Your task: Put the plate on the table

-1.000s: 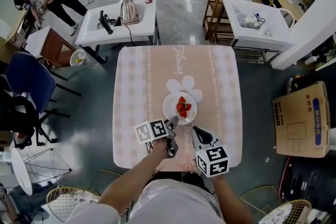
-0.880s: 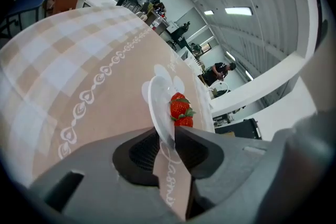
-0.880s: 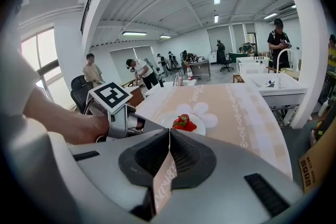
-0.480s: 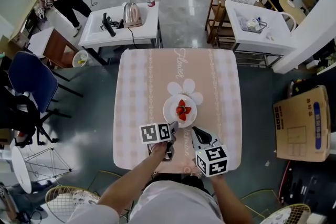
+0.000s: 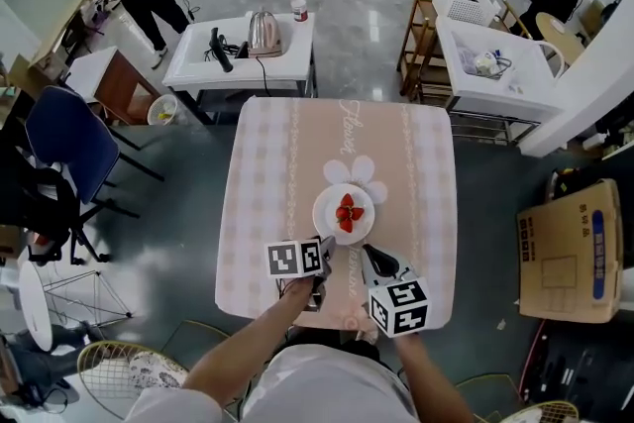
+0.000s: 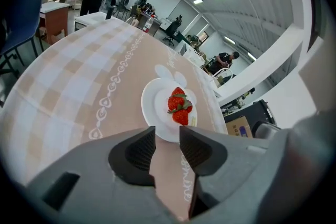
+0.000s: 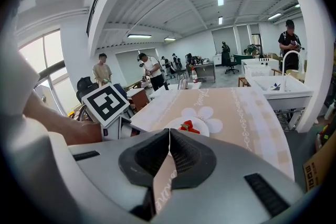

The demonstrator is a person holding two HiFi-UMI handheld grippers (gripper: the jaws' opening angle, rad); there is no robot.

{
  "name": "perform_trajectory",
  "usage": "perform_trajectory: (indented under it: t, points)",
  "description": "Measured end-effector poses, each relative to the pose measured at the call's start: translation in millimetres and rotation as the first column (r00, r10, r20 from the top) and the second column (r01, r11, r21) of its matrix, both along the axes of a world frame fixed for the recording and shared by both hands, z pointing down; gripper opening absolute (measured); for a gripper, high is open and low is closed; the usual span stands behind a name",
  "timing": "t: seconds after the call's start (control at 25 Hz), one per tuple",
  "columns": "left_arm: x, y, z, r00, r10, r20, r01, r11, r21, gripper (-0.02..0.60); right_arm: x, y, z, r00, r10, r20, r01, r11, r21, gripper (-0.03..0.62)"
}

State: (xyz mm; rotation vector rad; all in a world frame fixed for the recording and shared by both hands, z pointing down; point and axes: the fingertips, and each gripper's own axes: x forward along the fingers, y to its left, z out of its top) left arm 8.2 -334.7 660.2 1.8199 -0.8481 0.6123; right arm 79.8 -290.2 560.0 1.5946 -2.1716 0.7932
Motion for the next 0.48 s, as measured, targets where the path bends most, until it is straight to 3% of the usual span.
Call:
perform_trajectory:
  t: [0.24,0.48]
  points:
    - [-2.5,15.8,-24.0,1.0,0.001,-0.022,0.0,0.998,0.071,0.14,-8.7,7.6,-9.6,0.999,-0.03,0.014,0.03,0.999,0.022,0.005]
    - [2.1,26.2,-62.5,0.999,0.009,-0.051,0.001,0.981,0.196,0.093,-14.7,20.0,-22.1,0.998,-0.059,0.028,0.057,0.997,0.053,0.005]
